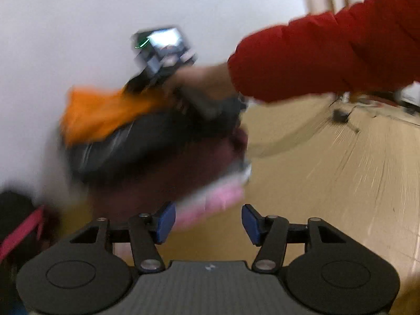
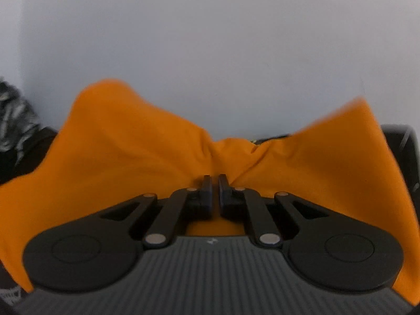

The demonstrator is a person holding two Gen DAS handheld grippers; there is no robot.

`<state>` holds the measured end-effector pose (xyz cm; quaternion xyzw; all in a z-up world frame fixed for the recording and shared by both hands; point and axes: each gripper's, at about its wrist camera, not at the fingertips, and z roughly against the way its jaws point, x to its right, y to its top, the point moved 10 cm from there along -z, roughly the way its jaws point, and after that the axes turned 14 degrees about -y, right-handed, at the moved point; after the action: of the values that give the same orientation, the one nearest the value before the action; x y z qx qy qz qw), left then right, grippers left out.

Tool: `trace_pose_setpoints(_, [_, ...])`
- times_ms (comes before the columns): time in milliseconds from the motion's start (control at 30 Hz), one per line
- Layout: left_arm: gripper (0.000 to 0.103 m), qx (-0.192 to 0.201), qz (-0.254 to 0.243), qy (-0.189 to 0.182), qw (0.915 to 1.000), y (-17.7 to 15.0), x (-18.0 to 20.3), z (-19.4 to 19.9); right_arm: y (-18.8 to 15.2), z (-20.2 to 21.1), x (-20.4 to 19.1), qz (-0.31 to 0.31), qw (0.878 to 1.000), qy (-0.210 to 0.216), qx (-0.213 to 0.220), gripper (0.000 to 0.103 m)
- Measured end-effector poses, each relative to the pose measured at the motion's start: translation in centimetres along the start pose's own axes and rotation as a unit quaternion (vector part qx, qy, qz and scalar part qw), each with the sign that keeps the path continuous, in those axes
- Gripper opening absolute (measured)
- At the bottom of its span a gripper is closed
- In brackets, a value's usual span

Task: Fold clothes

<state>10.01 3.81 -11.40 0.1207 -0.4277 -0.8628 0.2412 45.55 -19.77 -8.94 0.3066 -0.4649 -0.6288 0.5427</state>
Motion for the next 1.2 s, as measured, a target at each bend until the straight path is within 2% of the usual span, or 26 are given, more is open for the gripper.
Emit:
trace_pose_setpoints(100, [0.070,0.008,0.099,0.031,0.9945,-4.6,0.6,3.5,1.0,-1.0,0.5,-0.011,0.999,0.015,-0.036,0.006])
trace_pose_setpoints(167, [0.079,0.022,0.171,0.055,0.9834,-7.6,0.9,5.9,1.4,0.2,0.8,-0.025,0.999,0.011,-0.022,0.006])
trace_pose_setpoints(200, [0.081,0.048,0.221,0.074,0.9712,-8.7,0.7,7.2,1.5,0.9,1.0,-0.032,0.999,0.008,-0.014,0.008])
trace_pose_setpoints(267, [0.088,0.105,0.317,0.097,0.9374,-11.0,0.7,10.4,1.3,4.9,1.7,-0.078,0.997,0.021,0.007,0.014])
trace_pose_setpoints(333, [0.096,0.168,0.405,0.106,0.8926,-13.4,1.0,13.0,0.7,10.1,2.8,-0.135,0.990,0.042,0.024,0.033])
trace_pose_setpoints(367, [0.099,0.185,0.424,0.110,0.8796,-14.2,1.3,13.7,-1.0,13.6,3.3,-0.159,0.985,0.058,0.032,0.053])
trace_pose_setpoints(400, [0.099,0.197,0.436,0.118,0.8703,-14.9,2.1,14.4,-2.7,17.1,3.8,-0.183,0.979,0.074,0.040,0.077])
trace_pose_setpoints(433, [0.101,0.203,0.439,0.126,0.8663,-15.4,2.8,14.8,-4.5,20.6,4.4,-0.206,0.973,0.090,0.047,0.089])
trace_pose_setpoints(500, [0.103,0.195,0.408,0.137,0.8811,-14.7,4.4,14.9,-9.4,27.1,4.1,-0.200,0.974,0.099,0.033,0.101])
trace_pose_setpoints(533, [0.103,0.181,0.382,0.140,0.8954,-14.1,5.4,14.3,-11.7,29.7,3.7,-0.177,0.980,0.086,0.025,0.103])
trace_pose_setpoints(633, [0.103,0.138,0.299,0.150,0.9321,-12.2,8.3,12.6,-17.0,36.8,2.0,-0.094,0.994,0.053,0.013,0.103])
trace_pose_setpoints(700, [0.103,0.106,0.243,0.170,0.9490,-10.9,9.8,11.5,-18.5,40.5,1.0,-0.040,0.998,0.044,0.024,0.103])
trace_pose_setpoints(767, [0.103,0.087,0.203,0.211,0.9524,-9.6,10.4,11.2,-18.2,41.8,2.6,-0.018,0.999,0.020,0.034,0.103])
trace_pose_setpoints(833, [0.103,0.058,0.193,0.252,0.9466,-8.5,10.0,11.1,-17.8,43.1,4.1,0.004,0.999,-0.004,0.044,0.103])
trace_pose_setpoints(867, [0.103,0.052,0.194,0.261,0.9443,-7.7,9.8,11.1,-17.4,43.5,4.7,0.002,0.999,-0.022,0.045,0.103])
trace_pose_setpoints(967, [0.103,0.060,0.205,0.264,0.9405,-4.9,9.2,11.3,-17.2,45.3,6.2,-0.020,0.998,-0.045,0.026,0.103])
trace_pose_setpoints(1067, [0.103,0.067,0.222,0.254,0.9389,-3.0,9.7,11.2,-18.4,45.7,7.6,-0.046,0.997,-0.052,-0.018,0.103])
trace_pose_setpoints(1200, [0.103,0.046,0.243,0.241,0.9385,-2.7,11.1,10.6,-20.0,46.3,9.5,-0.080,0.992,-0.061,-0.077,0.103])
